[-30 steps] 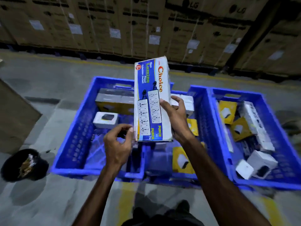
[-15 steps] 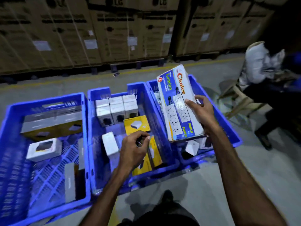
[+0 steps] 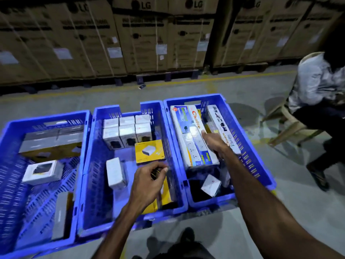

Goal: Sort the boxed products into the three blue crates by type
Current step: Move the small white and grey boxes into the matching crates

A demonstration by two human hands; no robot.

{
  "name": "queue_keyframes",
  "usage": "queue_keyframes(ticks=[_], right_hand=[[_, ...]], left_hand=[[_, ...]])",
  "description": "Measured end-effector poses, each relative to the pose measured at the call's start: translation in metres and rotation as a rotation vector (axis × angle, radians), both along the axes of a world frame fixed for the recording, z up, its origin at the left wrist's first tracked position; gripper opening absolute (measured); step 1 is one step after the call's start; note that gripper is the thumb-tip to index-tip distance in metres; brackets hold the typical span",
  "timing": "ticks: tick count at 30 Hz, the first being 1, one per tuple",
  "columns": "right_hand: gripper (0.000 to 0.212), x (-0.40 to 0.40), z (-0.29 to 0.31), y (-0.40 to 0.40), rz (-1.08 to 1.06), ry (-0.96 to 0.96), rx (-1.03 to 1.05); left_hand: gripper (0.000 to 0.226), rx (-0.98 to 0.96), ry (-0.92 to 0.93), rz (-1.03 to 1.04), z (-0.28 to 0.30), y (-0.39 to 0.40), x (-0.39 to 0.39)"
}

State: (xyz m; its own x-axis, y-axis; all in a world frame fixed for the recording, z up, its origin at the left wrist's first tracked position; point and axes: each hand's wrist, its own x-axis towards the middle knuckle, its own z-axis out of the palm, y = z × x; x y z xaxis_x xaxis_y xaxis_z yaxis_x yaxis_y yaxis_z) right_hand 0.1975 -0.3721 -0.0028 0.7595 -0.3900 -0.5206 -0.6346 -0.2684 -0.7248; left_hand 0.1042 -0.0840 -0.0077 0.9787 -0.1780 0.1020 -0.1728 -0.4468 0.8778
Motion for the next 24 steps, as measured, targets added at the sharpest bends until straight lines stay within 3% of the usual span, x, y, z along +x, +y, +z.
queue_keyframes(ticks=[4, 9, 11, 18, 24], right_hand=[[0.048, 0.005, -0.015, -0.011, 0.009, -0.014, -0.072], [0.031, 0.005, -0.001, -0.013, 0.089, -0.226, -0.254], [0.039, 0.008, 0.008, -0.004, 0.101, -0.299, -0.285], [0.03, -0.015, 0.031, 0.095, 0.285, -0.589, -0.183], [0.022, -0.049, 0.015, 0.21, 0.497, -0.597, -0.038]], left_hand=[[0.015, 0.014, -0.001, 0.032, 0.003, -0.002, -0.001], [0.011, 0.039, 0.008, 0.053, 0.0, -0.002, -0.002], [0.008, 0.045, 0.009, 0.059, -0.002, 0.002, -0.003], [0.008, 0.042, 0.007, 0.149, -0.004, 0.044, -0.008], [0.009, -0.002, 0.003, 0.337, -0.005, 0.123, -0.025]])
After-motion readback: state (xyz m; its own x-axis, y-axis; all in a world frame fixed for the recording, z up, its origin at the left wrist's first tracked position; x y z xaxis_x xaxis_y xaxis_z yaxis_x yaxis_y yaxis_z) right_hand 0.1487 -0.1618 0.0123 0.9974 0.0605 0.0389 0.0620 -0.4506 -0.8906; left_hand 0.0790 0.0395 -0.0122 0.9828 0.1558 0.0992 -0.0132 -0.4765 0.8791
